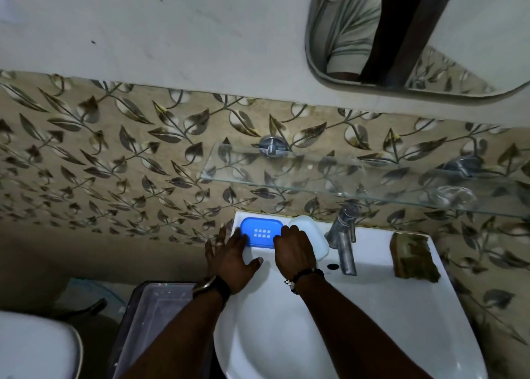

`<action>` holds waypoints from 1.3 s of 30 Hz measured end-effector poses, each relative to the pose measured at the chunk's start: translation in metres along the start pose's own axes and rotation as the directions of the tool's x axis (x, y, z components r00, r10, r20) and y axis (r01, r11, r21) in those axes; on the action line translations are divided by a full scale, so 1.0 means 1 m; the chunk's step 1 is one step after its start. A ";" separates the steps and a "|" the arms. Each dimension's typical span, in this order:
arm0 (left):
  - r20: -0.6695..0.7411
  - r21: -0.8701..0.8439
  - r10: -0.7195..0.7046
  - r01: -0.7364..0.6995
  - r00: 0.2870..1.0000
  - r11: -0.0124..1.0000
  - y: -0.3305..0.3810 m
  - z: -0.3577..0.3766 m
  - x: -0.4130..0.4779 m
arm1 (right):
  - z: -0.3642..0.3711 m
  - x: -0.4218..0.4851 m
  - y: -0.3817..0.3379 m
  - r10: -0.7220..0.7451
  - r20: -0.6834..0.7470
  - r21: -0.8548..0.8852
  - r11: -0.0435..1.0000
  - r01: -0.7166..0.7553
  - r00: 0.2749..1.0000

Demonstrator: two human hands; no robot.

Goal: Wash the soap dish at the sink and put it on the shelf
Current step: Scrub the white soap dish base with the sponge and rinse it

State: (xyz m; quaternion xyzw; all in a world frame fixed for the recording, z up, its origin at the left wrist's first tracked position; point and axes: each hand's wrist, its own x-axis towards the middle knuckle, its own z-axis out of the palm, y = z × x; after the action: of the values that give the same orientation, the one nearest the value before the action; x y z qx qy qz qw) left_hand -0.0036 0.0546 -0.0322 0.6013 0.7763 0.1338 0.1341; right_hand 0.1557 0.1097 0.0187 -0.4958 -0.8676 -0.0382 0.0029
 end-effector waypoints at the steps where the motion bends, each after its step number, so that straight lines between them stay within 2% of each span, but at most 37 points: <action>1: -0.002 0.002 0.004 -0.004 1.000 1.000 -0.001 0.001 0.001 | 0.000 0.000 -0.001 -0.002 0.001 -0.004 1.000 0.002 1.000; 9: 0.023 0.032 0.006 -0.006 1.000 0.999 -0.004 -0.003 0.002 | 0.003 -0.004 -0.001 -0.013 -0.027 0.034 0.999 0.013 1.000; 12: 0.017 0.056 0.015 -0.016 1.000 0.998 -0.002 -0.006 -0.005 | -0.003 -0.010 0.002 0.027 -0.074 0.053 0.998 -0.024 0.997; 14: -0.036 0.065 0.032 -0.029 0.999 0.997 0.005 -0.008 -0.009 | -0.004 -0.017 0.007 0.069 -0.114 0.070 0.996 -0.061 0.991; 16: -0.136 0.064 0.108 -0.100 0.985 0.993 0.018 -0.010 -0.015 | -0.004 -0.025 0.013 0.110 -0.162 0.084 0.992 -0.097 0.981; 19: -0.247 0.098 0.292 -0.276 0.924 0.956 0.043 -0.006 -0.019 | -0.001 -0.041 0.023 0.162 -0.203 0.063 0.986 -0.152 0.966; 22: -0.179 0.131 0.437 -0.418 0.882 0.899 0.070 -0.006 -0.021 | -0.001 -0.055 0.034 0.142 -0.196 -0.032 0.988 -0.151 0.970; 25: -0.090 0.210 0.510 -0.484 0.855 0.849 0.093 -0.005 -0.021 | -0.007 -0.060 0.047 0.094 -0.117 -0.141 0.984 -0.110 0.989; 29: -0.032 0.221 0.506 -0.488 0.862 0.845 0.107 0.000 -0.015 | -0.019 -0.061 0.053 0.036 -0.085 -0.208 0.977 -0.053 0.996; 34: 0.047 0.127 0.451 -0.453 0.891 0.882 0.108 0.012 -0.007 | -0.013 -0.063 0.058 -0.033 -0.090 -0.201 0.979 0.014 0.995; 39: 0.042 0.013 0.414 -0.415 0.909 0.910 0.108 0.014 -0.007 | -0.008 -0.065 0.060 -0.100 -0.123 -0.234 0.970 0.069 0.987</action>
State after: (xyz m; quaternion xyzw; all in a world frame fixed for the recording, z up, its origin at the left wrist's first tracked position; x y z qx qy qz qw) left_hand 0.1006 0.0746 -0.0053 0.7561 0.6298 0.1390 0.1111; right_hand 0.2398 0.0836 0.0275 -0.4516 -0.8756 -0.1714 0.0024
